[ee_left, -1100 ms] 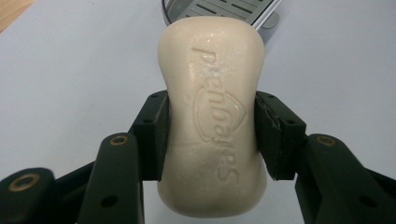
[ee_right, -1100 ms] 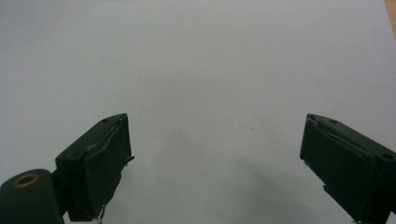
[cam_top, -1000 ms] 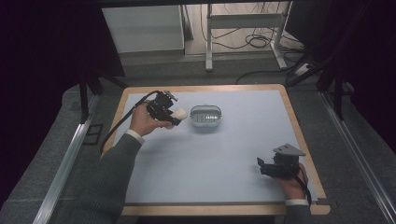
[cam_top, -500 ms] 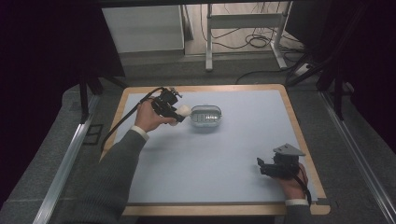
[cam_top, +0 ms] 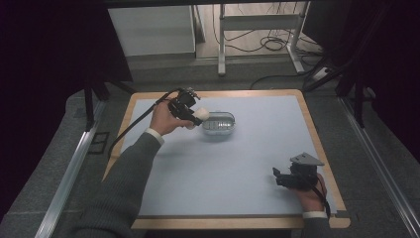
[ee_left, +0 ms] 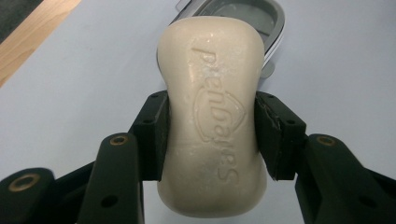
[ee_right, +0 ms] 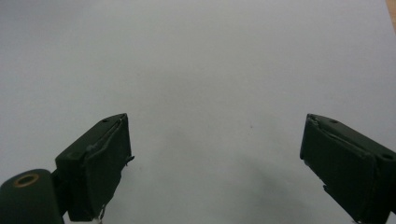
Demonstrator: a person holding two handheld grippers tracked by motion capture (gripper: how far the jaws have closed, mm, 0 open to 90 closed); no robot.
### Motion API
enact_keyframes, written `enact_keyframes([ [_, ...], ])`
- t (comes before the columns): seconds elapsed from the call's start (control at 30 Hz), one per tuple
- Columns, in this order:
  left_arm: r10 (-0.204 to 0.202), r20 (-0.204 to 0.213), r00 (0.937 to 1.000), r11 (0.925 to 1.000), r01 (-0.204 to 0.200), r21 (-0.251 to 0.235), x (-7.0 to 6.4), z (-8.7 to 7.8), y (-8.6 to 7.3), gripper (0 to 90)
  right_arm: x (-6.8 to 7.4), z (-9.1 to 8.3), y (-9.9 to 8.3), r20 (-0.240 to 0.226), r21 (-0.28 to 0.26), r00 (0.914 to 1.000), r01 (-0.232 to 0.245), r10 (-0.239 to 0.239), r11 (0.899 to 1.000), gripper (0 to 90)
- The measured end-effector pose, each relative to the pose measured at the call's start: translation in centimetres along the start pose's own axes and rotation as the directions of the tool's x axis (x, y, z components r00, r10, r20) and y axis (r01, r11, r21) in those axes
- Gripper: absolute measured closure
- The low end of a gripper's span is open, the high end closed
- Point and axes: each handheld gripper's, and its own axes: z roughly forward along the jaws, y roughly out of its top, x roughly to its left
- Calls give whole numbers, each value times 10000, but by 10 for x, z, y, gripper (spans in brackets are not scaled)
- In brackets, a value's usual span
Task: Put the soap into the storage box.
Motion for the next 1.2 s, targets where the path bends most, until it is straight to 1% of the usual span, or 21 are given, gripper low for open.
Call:
enact_keyframes([
  [0.1, 97, -66, 9999, 9999, -97, 86, -2, 2, 5, 496, 0, 0, 0, 13, -1, 10000, 7, -7, 10000, 85],
  [0.2, 332, -73, 9994, 9994, -331, 133, -4, 5, 11, 496, -1, 0, 0, 10, 1, 10000, 11, -11, 10000, 85],
  [0.23, 336, -15, 9994, 9994, -336, 115, -4, 5, 13, 496, -1, 0, 0, -1, -6, 10000, 8, -8, 10000, 85],
  [0.4, 613, 0, 9981, 9981, -613, 112, -9, 10, 23, 496, -1, 0, -1, 8, -4, 10000, 11, -11, 10000, 85],
  [0.5, 547, 251, 9982, 9985, -546, -13, -9, 14, 26, 496, -2, 0, -1, 29, 16, 10000, 7, -7, 10000, 85],
  [0.53, 521, 271, 9983, 9986, -520, -33, -9, 15, 27, 496, -2, 0, -1, 25, 17, 10000, 6, -6, 10000, 85],
  [0.67, 627, 219, 9978, 9980, -627, 31, -8, 21, 28, 496, -2, 1, -2, 26, 42, 10000, -32, 32, 10000, 85],
  [0.73, 686, 263, 9973, 9976, -686, -23, -9, 26, 29, 496, -2, 1, -2, 19, 56, 10000, -39, 38, 10000, 85],
  [0.87, 749, 326, 9967, 9972, -750, 20, -10, 34, 31, 496, -2, 2, -2, 22, 55, 10000, -32, 32, 10000, 85],
  [1.07, 751, 516, 9958, 9971, -757, 116, -4, 44, 36, 496, -3, 1, -2, 38, 47, 10000, -37, 37, 10000, 85],
  [1.1, 867, 497, 9950, 9960, -875, 153, -4, 46, 37, 496, -3, 1, -2, 34, 62, 10000, -28, 28, 10000, 85],
  [1.13, 867, 497, 9950, 9960, -875, 153, -4, 46, 37, 496, -3, 1, -2, 34, 62, 10000, -28, 28, 10000, 85],
  [1.17, 1154, 330, 9928, 9929, -1163, 251, -5, 48, 41, 496, -3, 2, -3, 43, 64, 10000, -29, 28, 10000, 85],
  [1.2, 1205, 420, 9918, 9924, -1214, 207, -6, 49, 44, 495, -3, 2, -3, 51, 67, 10000, -35, 35, 10000, 85],
])
